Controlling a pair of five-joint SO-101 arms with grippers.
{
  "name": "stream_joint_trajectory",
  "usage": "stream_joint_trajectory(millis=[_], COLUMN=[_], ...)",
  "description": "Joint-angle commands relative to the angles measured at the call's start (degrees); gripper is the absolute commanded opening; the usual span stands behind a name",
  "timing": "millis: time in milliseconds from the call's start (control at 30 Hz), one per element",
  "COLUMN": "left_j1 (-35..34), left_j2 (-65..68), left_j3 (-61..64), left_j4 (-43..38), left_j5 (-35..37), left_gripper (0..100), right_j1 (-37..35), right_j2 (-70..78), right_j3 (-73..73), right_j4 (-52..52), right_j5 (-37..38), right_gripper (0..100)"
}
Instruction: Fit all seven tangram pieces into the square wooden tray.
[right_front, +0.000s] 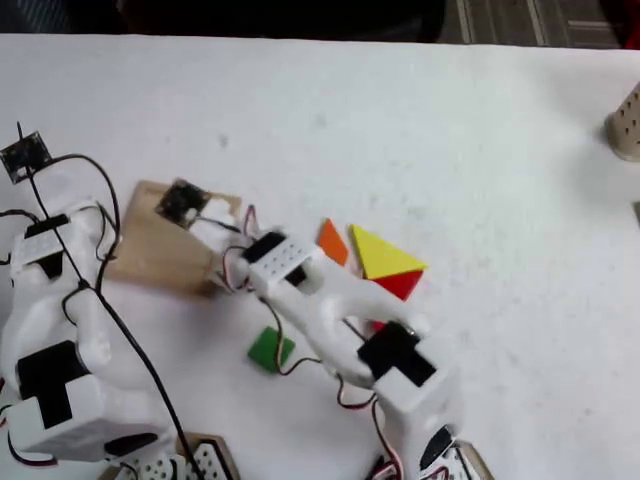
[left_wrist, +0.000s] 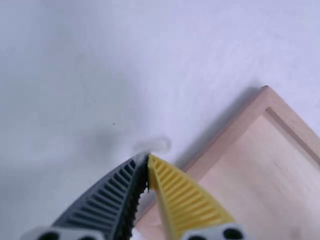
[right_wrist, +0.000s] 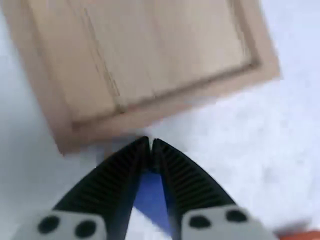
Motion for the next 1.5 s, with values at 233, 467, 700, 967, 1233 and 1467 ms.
stream_joint_trajectory(millis=[233, 467, 700, 967, 1233, 1467], left_j1=[-0.6, -0.5, -0.3, -0.3, -0.3, -0.3], left_j2=[-0.2, -0.2, -0.2, -0.2, -0.2, -0.2], left_j3=[-3.4, -3.4, -3.4, -3.3, -3.3, -3.3], left_j4=[-1.7, -1.7, -1.7, -1.7, -1.7, -1.7], left_j5=[0.4, 0.4, 0.4, 0.4, 0.4, 0.4], left_gripper=[3, 3, 3, 3, 3, 3], right_j1=[3.3, 7.2, 6.5, 5.6, 3.0, 1.7], right_j2=[-1.7, -13.8, -14.9, -14.7, -14.0, -5.5], right_j3=[-2.2, -1.9, 3.1, 6.2, 6.4, 5.8], right_j4=[12.6, 18.5, 22.6, 22.5, 20.9, 17.1], right_j5=[13.7, 14.2, 35.8, 46.9, 47.2, 46.9], right_gripper=[1.8, 1.9, 19.0, 34.5, 35.5, 35.4])
